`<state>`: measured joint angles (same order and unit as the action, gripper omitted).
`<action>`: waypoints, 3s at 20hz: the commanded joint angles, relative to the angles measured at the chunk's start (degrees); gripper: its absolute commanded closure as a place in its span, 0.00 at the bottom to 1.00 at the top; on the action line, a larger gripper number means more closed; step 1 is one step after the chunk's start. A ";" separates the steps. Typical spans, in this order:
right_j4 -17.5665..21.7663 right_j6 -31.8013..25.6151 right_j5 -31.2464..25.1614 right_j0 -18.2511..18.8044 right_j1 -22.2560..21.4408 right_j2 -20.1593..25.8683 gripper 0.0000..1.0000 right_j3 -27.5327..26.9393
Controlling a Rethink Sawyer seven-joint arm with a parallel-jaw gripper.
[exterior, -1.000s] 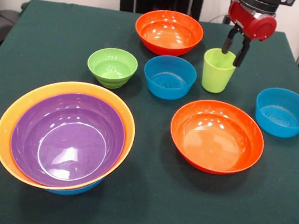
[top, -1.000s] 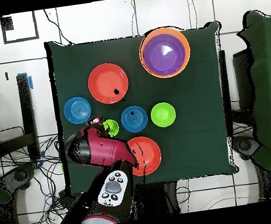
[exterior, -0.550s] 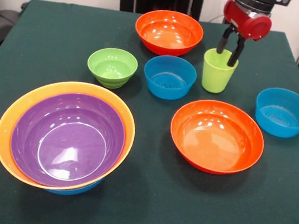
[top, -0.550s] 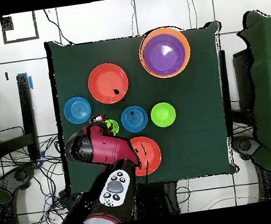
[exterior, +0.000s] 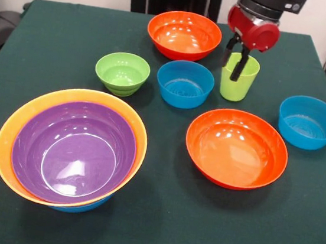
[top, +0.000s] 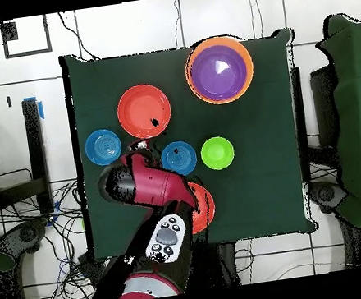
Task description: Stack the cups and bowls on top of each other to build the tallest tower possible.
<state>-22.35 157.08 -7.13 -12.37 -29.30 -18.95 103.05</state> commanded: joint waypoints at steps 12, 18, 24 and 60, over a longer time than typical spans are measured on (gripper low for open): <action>9.26 -2.35 1.94 7.28 6.01 8.93 0.00 -5.62; 12.99 0.13 9.26 13.32 9.16 14.00 0.00 -2.85; 13.87 3.84 13.93 15.35 12.19 15.28 0.00 -1.78; 11.82 2.53 4.95 13.82 8.85 13.61 0.00 0.17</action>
<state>-11.60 157.07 2.21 2.57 -23.18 -10.77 102.36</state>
